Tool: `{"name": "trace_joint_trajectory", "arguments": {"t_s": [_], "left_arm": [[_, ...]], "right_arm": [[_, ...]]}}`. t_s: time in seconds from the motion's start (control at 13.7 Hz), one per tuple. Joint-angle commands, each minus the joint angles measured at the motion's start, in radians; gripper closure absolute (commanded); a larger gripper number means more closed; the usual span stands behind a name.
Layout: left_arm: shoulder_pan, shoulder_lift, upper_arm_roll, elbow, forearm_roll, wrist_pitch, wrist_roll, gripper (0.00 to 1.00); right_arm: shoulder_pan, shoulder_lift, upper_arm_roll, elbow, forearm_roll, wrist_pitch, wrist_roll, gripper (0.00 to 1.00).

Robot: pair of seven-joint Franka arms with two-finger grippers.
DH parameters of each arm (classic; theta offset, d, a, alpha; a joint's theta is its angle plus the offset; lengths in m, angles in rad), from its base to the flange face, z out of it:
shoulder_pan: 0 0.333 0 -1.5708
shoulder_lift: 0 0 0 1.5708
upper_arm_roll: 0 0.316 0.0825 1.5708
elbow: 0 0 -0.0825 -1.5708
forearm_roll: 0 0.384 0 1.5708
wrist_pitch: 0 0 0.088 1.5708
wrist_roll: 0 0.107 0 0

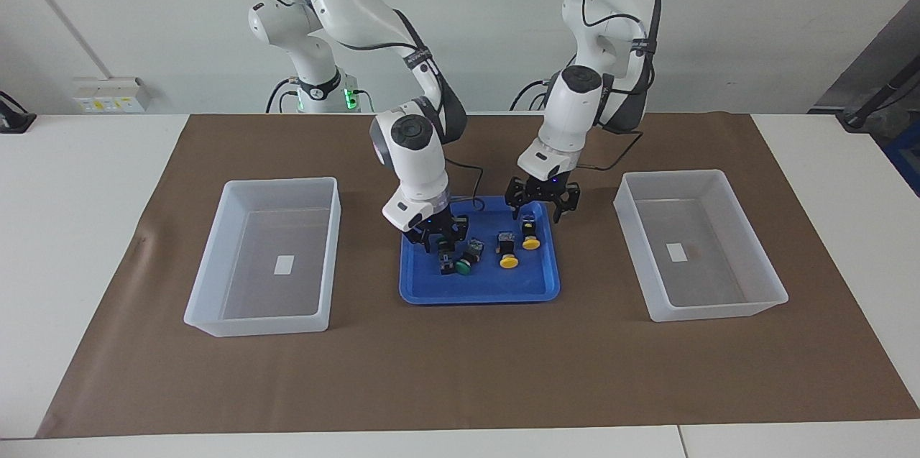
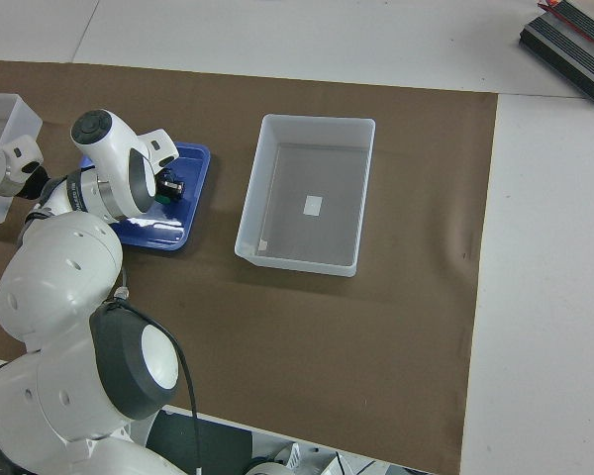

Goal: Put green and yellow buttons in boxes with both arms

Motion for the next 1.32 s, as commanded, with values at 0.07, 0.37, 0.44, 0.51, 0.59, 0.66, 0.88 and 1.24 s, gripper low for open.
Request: {"name": "trace_joint_trajectory", "arguments": {"t_s": [0.07,0.37,0.44,0.51,0.59,0.66,0.88,1.24], "left_arm": [[-0.031,0.048,0.016,-0.004,-0.004,0.028,-0.019,0.41],[-0.031,0.037,0.018,0.004,-0.004,-0.022,-0.059,1.0],[-0.031,0.03,0.018,0.01,-0.004,-0.039,-0.058,1.0],[-0.029,0.004,0.019,0.015,-0.004,-0.062,-0.058,1.0],[-0.019,-0.016,0.021,0.022,-0.003,-0.085,-0.056,1.0],[-0.009,-0.042,0.022,0.038,-0.004,-0.117,-0.053,1.0],[0.089,-0.093,0.027,0.108,0.008,-0.229,-0.039,1.0],[0.3,-0.078,0.026,0.18,0.01,-0.231,0.187,1.0]], "right_arm": [[0.004,-0.013,0.002,-0.002,0.02,0.015,0.022,1.0],[-0.039,-0.108,-0.005,0.071,0.018,-0.155,0.022,1.0],[-0.062,-0.14,-0.007,0.082,0.009,-0.186,0.011,1.0],[-0.096,-0.171,-0.008,0.082,0.003,-0.198,-0.012,1.0],[-0.128,-0.186,-0.01,0.084,0.0,-0.217,-0.059,1.0],[-0.165,-0.198,-0.01,0.084,-0.001,-0.234,-0.126,1.0],[-0.312,-0.212,-0.01,0.076,-0.001,-0.266,-0.368,1.0],[-0.486,-0.234,-0.008,-0.022,-0.001,-0.249,-0.688,1.0]]}}
